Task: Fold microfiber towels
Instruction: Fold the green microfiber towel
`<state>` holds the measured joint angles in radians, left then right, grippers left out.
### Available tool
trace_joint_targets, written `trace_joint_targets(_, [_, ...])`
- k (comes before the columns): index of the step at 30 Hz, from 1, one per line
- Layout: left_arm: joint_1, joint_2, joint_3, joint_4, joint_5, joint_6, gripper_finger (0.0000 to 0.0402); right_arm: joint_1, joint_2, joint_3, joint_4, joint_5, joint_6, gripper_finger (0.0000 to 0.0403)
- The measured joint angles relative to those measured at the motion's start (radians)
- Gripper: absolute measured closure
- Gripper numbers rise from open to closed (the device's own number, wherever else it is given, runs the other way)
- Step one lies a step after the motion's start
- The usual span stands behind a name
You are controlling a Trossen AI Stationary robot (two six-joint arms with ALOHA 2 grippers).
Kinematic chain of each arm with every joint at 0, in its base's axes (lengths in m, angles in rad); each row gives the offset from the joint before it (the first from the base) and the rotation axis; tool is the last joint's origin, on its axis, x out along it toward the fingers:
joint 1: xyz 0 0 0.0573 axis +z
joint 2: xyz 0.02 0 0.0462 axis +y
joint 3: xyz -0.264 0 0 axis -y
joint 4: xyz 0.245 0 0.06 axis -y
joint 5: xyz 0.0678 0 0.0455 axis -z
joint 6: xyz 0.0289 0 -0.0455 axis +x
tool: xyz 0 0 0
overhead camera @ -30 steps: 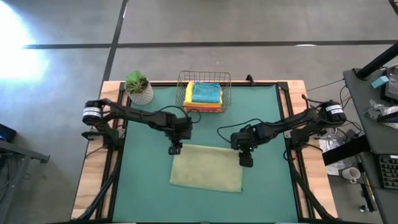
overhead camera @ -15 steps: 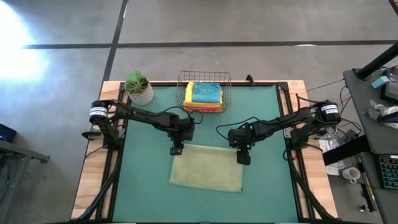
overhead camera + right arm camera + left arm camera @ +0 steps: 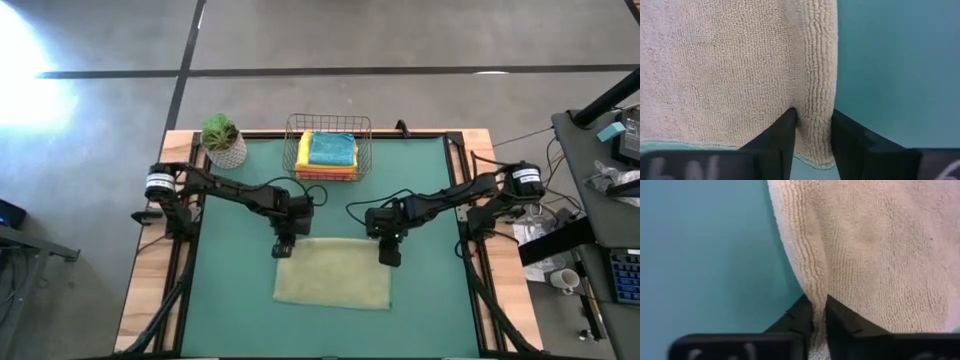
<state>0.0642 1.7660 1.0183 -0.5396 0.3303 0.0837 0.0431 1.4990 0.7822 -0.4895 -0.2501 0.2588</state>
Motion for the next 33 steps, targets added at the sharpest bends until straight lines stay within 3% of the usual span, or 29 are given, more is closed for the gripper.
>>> trace_joint_targets(3, [-0.003, 0.000, 0.000, 0.000, -0.003, 0.000, 0.0396, 0.000, 0.002, 0.000, 0.000, -0.006, 0.009, 0.0319])
trace_joint_targets(10, [-0.003, -0.012, 0.014, -0.024, -0.015, 0.000, 0.0399, 0.000, -0.008, 0.000, -0.005, -0.046, 0.056, 0.0385])
trace_joint_targets(18, [-0.005, -0.114, 0.055, -0.120, -0.020, -0.002, 0.0399, 0.007, -0.149, 0.036, -0.068, -0.023, 0.116, 0.0393])
trace_joint_targets(21, [-0.005, -0.163, 0.082, -0.180, -0.063, 0.000, 0.0400, 0.007, -0.214, 0.071, -0.141, 0.054, 0.125, 0.0393])
trace_joint_targets(28, [0.003, -0.284, 0.188, -0.294, -0.349, 0.062, 0.0400, 0.004, -0.312, 0.214, -0.370, 0.340, 0.086, 0.0394])
trace_joint_targets(33, [0.006, -0.356, 0.289, -0.347, -0.463, 0.080, 0.0400, 0.004, -0.332, 0.373, -0.488, 0.511, 0.047, 0.0394])
